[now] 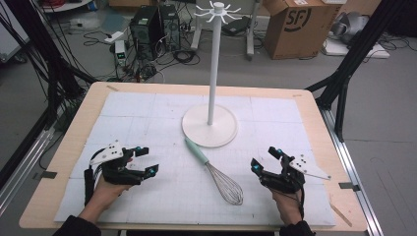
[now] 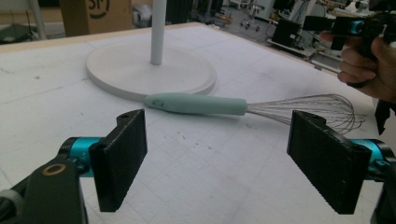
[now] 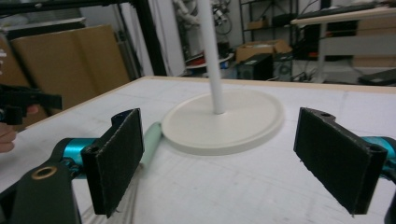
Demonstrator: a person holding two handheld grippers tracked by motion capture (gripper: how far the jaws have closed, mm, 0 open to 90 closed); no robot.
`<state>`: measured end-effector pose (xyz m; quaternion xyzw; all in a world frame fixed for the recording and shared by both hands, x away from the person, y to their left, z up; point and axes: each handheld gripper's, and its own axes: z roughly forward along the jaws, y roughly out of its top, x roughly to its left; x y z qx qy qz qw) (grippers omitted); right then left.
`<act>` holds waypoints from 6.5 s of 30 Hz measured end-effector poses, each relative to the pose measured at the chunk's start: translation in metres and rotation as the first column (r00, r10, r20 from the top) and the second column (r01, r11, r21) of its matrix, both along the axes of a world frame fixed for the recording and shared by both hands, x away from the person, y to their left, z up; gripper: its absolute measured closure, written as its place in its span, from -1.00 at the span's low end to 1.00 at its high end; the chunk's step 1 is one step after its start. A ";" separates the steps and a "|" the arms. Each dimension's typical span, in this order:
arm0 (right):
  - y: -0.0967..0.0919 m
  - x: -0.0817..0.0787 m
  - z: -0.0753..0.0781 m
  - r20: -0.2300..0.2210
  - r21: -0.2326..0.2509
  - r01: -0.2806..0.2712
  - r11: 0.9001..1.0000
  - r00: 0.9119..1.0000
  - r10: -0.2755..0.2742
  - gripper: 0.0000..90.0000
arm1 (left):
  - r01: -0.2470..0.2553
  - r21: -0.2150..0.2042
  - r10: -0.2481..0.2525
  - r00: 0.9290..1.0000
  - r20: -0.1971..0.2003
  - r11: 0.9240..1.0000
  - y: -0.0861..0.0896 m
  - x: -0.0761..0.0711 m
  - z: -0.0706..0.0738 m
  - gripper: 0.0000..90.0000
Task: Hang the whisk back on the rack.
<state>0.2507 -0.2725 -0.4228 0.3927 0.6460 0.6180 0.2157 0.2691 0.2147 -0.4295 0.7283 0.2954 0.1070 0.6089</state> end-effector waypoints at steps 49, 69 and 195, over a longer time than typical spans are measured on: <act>0.140 0.123 0.002 -0.584 -0.212 -0.505 0.836 0.752 0.306 -0.24 | 0.007 -0.092 0.005 0.992 0.124 0.996 -0.003 -0.075 0.006 -0.58; 0.170 0.130 -0.012 -0.689 -0.308 -0.553 0.774 0.690 0.219 -0.14 | 0.011 -0.109 0.002 0.992 0.123 0.994 -0.003 -0.075 0.007 -0.58; 0.108 0.163 0.242 -0.157 0.027 -0.412 0.911 0.898 0.411 0.54 | 0.031 -0.171 -0.010 0.993 0.121 0.985 0.000 -0.075 0.002 -0.52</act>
